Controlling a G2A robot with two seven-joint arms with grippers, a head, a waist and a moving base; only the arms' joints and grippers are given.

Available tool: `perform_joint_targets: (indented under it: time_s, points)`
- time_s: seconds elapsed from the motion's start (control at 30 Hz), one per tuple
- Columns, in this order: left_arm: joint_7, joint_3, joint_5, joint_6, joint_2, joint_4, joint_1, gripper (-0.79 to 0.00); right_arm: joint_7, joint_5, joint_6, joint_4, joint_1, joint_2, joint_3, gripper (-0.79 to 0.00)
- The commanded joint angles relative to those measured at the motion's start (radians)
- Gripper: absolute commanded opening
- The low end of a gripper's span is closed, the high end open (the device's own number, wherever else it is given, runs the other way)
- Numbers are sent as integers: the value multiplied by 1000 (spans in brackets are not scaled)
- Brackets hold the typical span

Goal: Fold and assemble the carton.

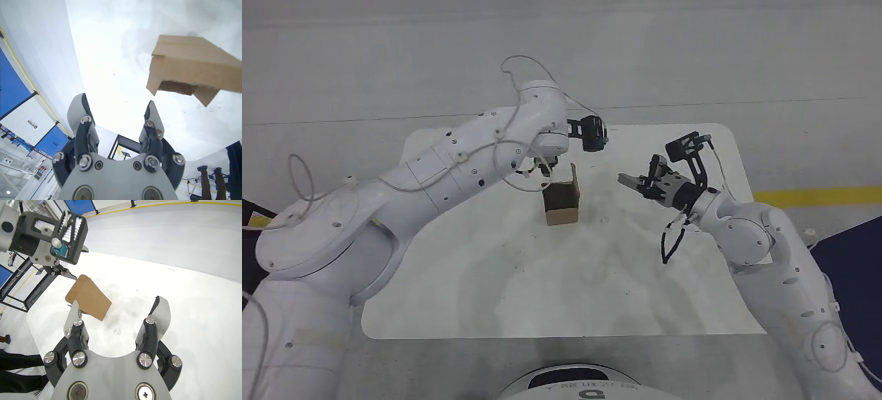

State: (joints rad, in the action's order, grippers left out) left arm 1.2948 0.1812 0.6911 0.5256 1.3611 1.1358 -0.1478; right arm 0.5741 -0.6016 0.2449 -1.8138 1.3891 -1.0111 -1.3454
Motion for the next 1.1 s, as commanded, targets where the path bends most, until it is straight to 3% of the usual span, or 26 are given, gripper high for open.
perform_joint_targets:
  time_s: [0.0,0.13,0.2,0.3,0.37,0.47,0.57,0.67,0.73,0.93,1.07]
  points:
    - [-8,38,-107,6,-11,-36,12,0,1,-7,-2,-4,-1,0,-1,-132]
    - [-81,155,-252,-20,-72,-106,-35,0,23,-19,3,-22,-8,1,-2,-154]
    - [-142,235,-317,-26,-123,-118,-86,0,41,4,35,-40,-11,1,7,-148]
    - [-273,404,-403,3,-221,-88,-206,0,65,49,105,-53,-20,0,25,-120]
    - [-345,534,-416,27,-295,-26,-322,0,72,50,133,-58,-30,-1,44,-102]
    - [-354,710,-356,-6,-393,154,-532,0,62,6,159,-61,-52,-5,83,0]
    - [-338,849,-291,-95,-457,357,-735,0,58,-104,163,-54,-73,-11,140,0]
    - [-354,930,-225,-181,-485,529,-857,0,20,-129,132,-24,-87,-22,197,-3]
    - [-391,951,-197,-202,-491,588,-904,0,-1,-165,79,11,-101,-31,231,-46]
    - [-473,953,-159,-235,-488,614,-943,0,-83,-127,-57,68,-135,-60,302,-219]
    - [-497,958,-144,-249,-487,604,-965,0,-92,-179,-127,93,-165,-77,360,-243]
